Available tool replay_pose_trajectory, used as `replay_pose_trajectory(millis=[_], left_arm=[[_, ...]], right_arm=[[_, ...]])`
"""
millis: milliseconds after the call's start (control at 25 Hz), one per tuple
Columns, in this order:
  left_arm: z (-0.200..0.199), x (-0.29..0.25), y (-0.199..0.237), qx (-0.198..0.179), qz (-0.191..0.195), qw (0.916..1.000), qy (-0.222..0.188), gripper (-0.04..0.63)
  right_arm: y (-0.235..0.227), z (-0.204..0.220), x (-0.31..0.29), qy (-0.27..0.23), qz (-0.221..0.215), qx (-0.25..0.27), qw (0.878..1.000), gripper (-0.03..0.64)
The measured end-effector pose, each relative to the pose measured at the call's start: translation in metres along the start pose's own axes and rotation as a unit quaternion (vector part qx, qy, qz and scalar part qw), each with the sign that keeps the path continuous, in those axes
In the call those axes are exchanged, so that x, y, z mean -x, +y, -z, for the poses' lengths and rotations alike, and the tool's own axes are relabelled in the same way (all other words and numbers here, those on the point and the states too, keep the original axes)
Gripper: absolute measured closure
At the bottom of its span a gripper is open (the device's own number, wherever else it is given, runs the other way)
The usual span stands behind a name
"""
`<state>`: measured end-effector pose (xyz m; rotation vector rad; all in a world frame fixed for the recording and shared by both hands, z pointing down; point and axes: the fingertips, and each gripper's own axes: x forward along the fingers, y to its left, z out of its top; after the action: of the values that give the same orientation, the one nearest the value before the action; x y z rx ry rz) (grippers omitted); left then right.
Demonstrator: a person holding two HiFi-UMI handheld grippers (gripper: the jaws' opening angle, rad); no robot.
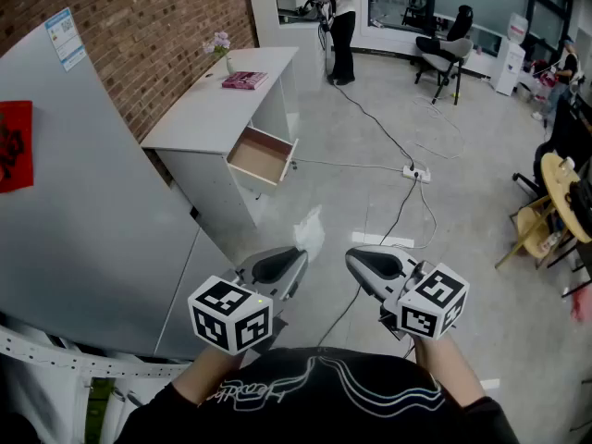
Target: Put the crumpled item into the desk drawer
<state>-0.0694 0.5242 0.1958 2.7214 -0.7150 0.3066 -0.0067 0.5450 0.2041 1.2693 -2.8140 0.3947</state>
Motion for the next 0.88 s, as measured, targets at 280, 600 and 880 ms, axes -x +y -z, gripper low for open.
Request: replay_pose_trajectory(millis=[280,600,880], left_arm=[[0.004,0.000,-0.006,-0.001,0.004,1.0000,0.003,0.554],[0.007,-0.003,-0.012,-0.004,0.001,1.0000,0.009,0.553],[0.010,-0.002,0.008,0.006,-0.016,0.9997,0.015,0.553]], right_arm=[[0.003,0.000,0.006,-0.010,-0.001,-0.004,1.000,0.575],[-0.011,-0.007,0.019,-0.070,0.014,-0.036,0.997,0.574],[-0.025,0.002,0.001,-0.068,0.015,-0.035,0.997,0.574]])
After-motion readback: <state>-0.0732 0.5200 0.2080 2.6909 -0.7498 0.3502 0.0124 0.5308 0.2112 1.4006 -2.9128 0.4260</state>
